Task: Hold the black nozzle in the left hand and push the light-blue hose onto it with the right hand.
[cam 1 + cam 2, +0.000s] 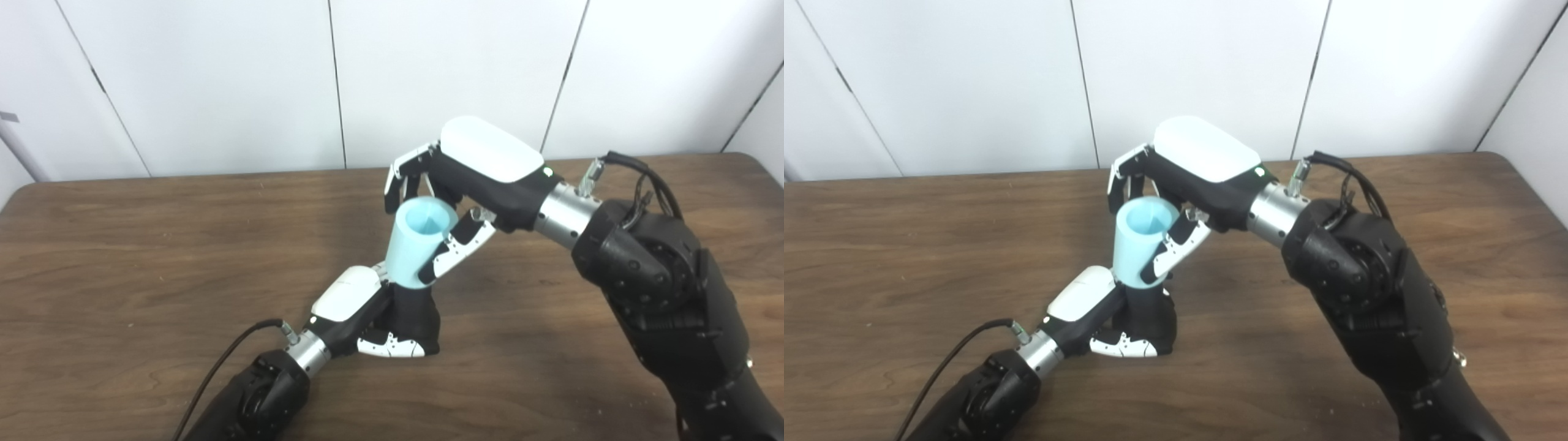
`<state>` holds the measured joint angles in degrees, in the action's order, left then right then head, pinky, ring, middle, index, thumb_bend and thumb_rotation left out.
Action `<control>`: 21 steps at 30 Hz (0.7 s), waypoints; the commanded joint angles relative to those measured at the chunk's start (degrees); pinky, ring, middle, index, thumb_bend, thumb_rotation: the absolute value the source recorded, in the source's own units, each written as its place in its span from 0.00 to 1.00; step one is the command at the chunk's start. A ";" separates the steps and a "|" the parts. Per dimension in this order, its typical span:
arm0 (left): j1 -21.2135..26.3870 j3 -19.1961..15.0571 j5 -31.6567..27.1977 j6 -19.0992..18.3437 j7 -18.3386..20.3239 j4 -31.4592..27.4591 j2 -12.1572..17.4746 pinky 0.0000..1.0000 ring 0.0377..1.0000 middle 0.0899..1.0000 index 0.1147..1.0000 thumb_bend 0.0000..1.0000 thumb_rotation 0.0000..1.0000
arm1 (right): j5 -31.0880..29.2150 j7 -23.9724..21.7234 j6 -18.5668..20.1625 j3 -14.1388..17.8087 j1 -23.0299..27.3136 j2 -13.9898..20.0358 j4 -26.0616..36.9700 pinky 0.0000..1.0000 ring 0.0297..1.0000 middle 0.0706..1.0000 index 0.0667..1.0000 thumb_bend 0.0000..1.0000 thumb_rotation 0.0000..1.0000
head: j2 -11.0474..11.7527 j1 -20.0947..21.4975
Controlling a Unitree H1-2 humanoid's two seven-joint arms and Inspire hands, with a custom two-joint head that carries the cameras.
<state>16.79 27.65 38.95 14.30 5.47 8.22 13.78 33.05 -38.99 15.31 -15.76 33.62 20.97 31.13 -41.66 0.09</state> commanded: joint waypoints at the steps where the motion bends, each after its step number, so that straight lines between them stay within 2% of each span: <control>1: -3.60 1.55 0.81 -0.85 1.52 2.04 -0.11 0.94 0.94 0.83 0.46 0.50 0.67 | -0.14 1.33 -0.18 0.95 1.83 -0.12 0.81 0.24 0.30 0.38 0.49 0.52 0.00 | -0.08 0.08; 4: -3.61 1.50 0.71 -0.83 1.51 2.04 -0.10 0.94 0.94 0.83 0.46 0.50 0.67 | 0.30 1.43 -0.91 0.62 1.73 0.21 0.66 0.26 0.32 0.39 0.49 0.52 0.00 | -0.12 0.01; 8: -3.60 1.50 0.86 -0.87 1.46 1.94 -0.01 0.94 0.94 0.83 0.46 0.50 0.67 | 4.14 1.93 -4.72 -1.08 1.38 1.67 0.03 0.29 0.34 0.41 0.48 0.52 0.00 | -0.24 0.06; 11: -3.61 1.45 0.88 -0.89 1.49 1.74 0.10 0.94 0.94 0.83 0.46 0.50 0.66 | 6.23 1.21 -6.20 -1.80 1.26 2.28 -0.28 0.27 0.32 0.40 0.49 0.52 0.00 | -0.28 0.07; 15: -3.58 1.41 0.60 -0.74 1.52 1.87 0.11 0.94 0.94 0.83 0.46 0.50 0.66 | 6.29 -0.26 -5.39 -1.81 1.41 2.38 -0.30 0.21 0.28 0.39 0.49 0.52 0.00 | -0.34 0.12; 21: -3.53 1.62 0.84 -0.71 1.43 1.82 0.02 0.93 0.94 0.83 0.47 0.50 0.66 | 5.97 -1.30 -5.02 -2.12 1.13 2.30 -0.18 0.21 0.27 0.38 0.49 0.52 0.00 | -0.39 0.06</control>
<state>16.70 27.68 38.63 14.19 5.59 8.11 13.75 38.50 -39.64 10.81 -17.93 33.36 22.39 30.76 -42.01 0.09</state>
